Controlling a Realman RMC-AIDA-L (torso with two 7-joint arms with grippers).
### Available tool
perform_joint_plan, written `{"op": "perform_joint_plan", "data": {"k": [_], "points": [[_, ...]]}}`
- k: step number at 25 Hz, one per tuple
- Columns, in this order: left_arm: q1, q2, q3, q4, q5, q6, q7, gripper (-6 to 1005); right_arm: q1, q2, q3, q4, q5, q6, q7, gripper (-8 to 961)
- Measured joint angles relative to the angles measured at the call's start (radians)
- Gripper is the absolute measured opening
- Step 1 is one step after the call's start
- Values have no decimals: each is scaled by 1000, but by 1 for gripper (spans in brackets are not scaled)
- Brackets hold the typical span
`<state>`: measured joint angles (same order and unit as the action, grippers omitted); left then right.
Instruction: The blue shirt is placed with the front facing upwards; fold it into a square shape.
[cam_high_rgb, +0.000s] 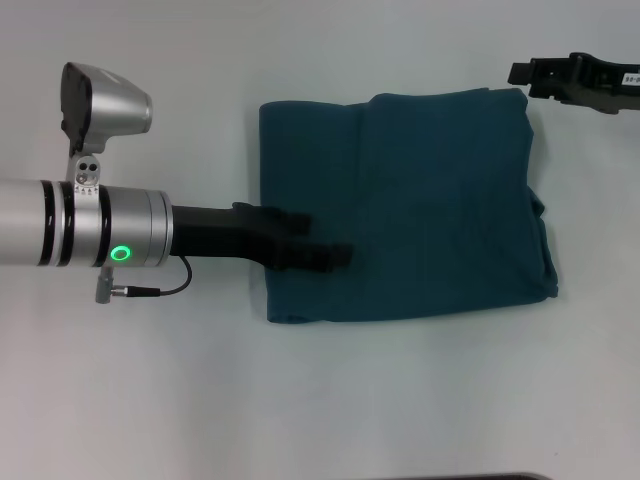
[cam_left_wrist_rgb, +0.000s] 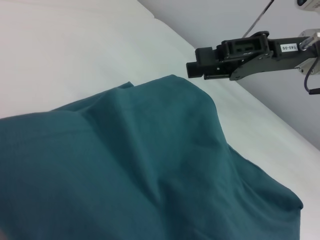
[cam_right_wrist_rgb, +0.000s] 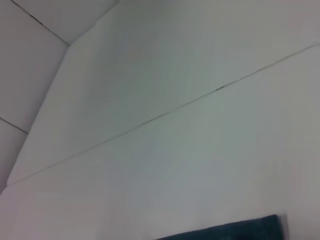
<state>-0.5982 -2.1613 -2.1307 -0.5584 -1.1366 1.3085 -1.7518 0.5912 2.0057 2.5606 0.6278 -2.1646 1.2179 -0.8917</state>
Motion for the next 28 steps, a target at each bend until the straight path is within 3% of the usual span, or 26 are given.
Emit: {"op": "perform_joint_plan", "data": {"k": [14,28], "points": [[-2,1,2,0,0,2,0,933,17,6,-49,-54,2,-83,18,445],[-2,2,2,0,0,-1,0,934,22,9,-50,-56,4,-83,21,401]]}}
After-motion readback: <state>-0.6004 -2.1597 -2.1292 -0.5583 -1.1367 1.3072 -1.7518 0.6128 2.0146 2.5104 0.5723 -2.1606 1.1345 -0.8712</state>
